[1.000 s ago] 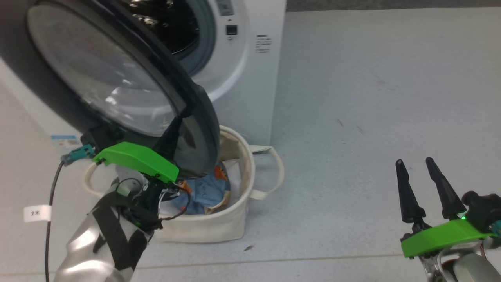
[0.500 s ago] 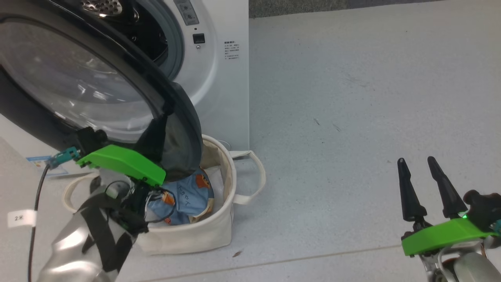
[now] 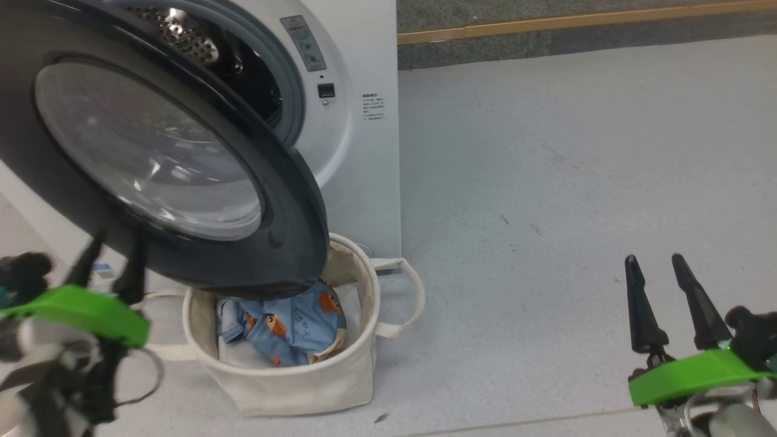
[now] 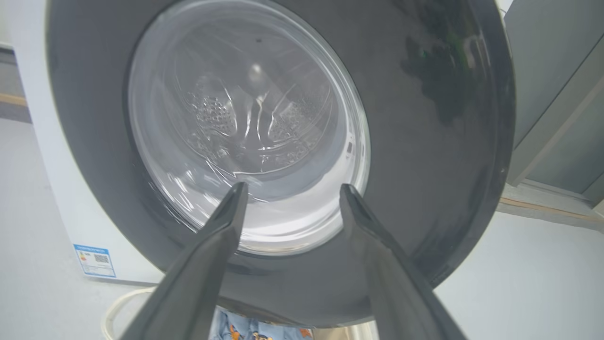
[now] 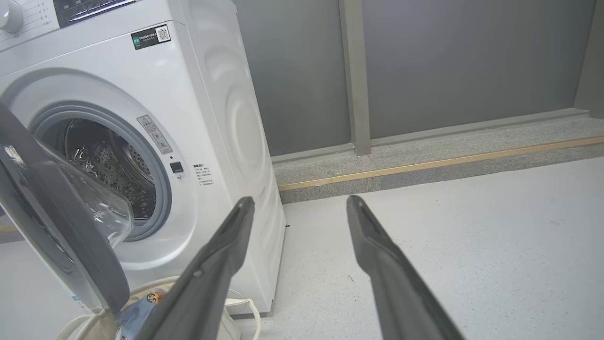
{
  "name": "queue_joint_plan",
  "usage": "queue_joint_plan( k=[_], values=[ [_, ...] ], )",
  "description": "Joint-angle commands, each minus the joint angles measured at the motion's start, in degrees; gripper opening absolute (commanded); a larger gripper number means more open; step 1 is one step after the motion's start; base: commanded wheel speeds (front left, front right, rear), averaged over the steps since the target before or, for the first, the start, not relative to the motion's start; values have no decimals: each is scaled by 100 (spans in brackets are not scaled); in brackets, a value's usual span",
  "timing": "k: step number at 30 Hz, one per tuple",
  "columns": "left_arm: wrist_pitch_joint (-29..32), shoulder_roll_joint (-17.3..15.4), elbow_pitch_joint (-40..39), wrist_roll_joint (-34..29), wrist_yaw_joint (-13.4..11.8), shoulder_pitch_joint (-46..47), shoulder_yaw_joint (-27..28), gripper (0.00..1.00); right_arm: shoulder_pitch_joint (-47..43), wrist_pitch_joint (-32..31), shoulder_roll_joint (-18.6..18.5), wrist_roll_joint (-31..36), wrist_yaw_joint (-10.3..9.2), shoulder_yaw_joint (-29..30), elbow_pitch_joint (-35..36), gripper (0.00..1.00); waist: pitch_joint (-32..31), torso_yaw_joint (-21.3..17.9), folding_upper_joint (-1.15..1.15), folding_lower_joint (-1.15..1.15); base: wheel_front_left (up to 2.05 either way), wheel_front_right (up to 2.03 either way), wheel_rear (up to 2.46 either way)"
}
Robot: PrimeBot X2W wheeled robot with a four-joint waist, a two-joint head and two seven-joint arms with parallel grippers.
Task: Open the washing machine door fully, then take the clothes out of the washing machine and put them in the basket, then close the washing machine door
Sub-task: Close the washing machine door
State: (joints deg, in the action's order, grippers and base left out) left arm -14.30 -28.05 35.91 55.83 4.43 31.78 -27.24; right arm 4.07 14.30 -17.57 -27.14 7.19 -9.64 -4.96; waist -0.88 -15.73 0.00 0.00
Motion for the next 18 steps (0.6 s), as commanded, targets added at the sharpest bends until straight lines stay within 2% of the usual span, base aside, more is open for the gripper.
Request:
queue_joint_plan(
  k=[1,6,11,18],
  values=[
    [-67,-348,-218,-166,-63,113,374,100,36,70,-34,53,30,-37,208,100,-14,42,0,0,0,0,0],
    [-69,-553,-660,-901,-385,-667,1171,100,5,70,8,83,30,-66,213,100,-41,114,0,0,0,0,0],
    [-69,-389,-1020,-1285,-376,-1269,1716,100,-18,70,-4,120,30,-51,207,100,-58,194,0,0,0,0,0],
    [-69,-191,-1193,-1699,-349,-1510,2044,100,0,70,-17,126,30,-105,197,100,-60,256,0,0,0,0,0]
  ],
)
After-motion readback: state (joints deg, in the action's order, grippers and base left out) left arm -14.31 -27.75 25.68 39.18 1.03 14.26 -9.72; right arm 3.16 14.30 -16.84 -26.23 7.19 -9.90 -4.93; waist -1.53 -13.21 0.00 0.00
